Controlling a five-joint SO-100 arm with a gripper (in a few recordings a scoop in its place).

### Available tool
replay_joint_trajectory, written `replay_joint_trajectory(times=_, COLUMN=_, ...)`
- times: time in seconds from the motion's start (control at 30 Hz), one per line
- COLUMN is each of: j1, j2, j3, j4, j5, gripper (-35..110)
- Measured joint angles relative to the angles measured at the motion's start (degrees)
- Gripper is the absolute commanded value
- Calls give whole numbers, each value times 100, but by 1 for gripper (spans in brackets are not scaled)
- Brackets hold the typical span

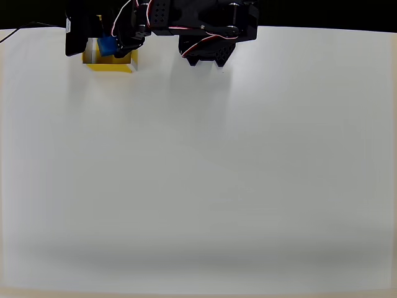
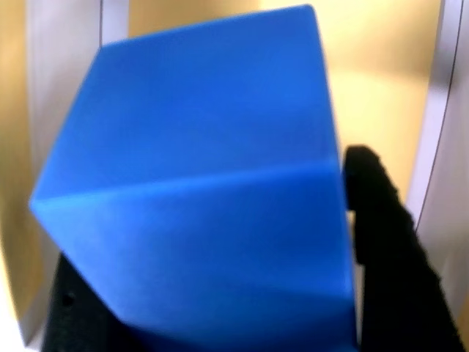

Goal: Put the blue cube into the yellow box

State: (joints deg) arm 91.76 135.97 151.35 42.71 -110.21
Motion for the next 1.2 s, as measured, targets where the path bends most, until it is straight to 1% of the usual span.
replay_joint_trajectory(times=0.4, j1=0, j2=-352, j3=0, j4=-431, j5=229, gripper=37)
replay_joint_trajectory(times=0.57, j1=0, j2=-369, j3=0, j4=-527, j5=308, gripper=40)
replay_joint_trajectory(times=0.73, j1=105, j2=-325, j3=0, j4=-466, j5=70, gripper=40)
replay_joint_trajectory(times=0.87, j1=105, j2=88, j3=-26, j4=202, j5=-202, gripper=39)
replay_joint_trajectory(times=1.07, j1=105, j2=554, j3=-1011, j4=2285, j5=-615, gripper=30)
replay_joint_trajectory(times=1.13, j1=105, j2=650, j3=-1336, j4=2900, j5=-791, gripper=28)
replay_joint_trajectory(times=1.2, j1=105, j2=738, j3=-1547, j4=3278, j5=-923, gripper=27)
